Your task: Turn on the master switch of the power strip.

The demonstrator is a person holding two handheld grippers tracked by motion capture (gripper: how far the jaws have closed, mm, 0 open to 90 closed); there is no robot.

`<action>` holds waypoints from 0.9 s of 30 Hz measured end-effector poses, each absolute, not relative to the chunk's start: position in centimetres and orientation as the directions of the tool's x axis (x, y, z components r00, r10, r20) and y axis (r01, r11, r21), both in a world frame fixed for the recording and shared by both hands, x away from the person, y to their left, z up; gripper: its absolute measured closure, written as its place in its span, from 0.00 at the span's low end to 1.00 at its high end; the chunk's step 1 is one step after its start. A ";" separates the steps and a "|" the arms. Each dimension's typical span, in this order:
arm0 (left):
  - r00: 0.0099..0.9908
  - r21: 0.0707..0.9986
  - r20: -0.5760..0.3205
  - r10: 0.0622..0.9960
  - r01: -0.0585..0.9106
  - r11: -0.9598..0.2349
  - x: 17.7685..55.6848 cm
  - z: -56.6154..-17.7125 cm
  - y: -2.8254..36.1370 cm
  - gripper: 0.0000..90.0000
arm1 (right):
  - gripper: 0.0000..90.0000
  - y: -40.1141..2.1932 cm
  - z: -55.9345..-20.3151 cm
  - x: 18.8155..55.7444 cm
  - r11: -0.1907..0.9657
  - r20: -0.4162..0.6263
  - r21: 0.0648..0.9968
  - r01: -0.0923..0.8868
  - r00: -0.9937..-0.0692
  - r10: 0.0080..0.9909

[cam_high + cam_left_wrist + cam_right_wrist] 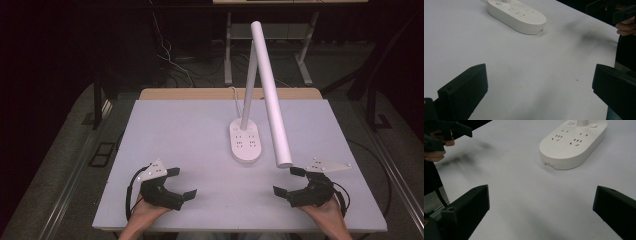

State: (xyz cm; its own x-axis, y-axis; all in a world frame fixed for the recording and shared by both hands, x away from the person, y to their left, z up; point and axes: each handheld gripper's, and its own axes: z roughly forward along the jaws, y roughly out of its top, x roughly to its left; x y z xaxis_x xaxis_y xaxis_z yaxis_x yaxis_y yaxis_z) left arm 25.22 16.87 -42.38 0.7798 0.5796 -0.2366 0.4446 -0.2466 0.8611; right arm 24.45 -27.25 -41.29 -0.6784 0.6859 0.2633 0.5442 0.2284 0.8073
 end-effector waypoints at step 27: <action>0.790 0.847 -0.252 0.559 0.459 -0.268 25.3 -41.9 17.1 0.00 | 0.00 -27.2 -41.9 24.3 0.256 0.279 0.778 0.574 -0.680 0.678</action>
State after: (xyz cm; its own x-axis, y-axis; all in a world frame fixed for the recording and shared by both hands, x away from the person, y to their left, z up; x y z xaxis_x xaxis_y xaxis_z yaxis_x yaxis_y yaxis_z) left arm 25.34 17.06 -41.91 0.7902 0.5589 -0.2515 0.4591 -0.2680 0.8470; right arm 24.34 -27.19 -41.88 -0.6801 0.6779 0.2791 0.5742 0.2558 0.7777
